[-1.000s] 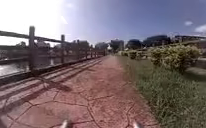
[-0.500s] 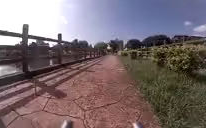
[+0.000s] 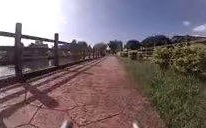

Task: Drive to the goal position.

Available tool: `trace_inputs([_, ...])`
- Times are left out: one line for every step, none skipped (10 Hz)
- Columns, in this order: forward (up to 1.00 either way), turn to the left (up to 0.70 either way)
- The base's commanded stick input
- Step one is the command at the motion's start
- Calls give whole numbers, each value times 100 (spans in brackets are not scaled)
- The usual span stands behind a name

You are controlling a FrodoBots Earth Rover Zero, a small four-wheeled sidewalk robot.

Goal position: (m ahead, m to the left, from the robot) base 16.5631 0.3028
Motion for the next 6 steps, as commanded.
trace_inputs([50, 0])
trace_inputs([50, 0])
trace_inputs([50, 0])
trace_inputs([50, 0])
trace_inputs([50, 0])
trace_inputs([50, 0])
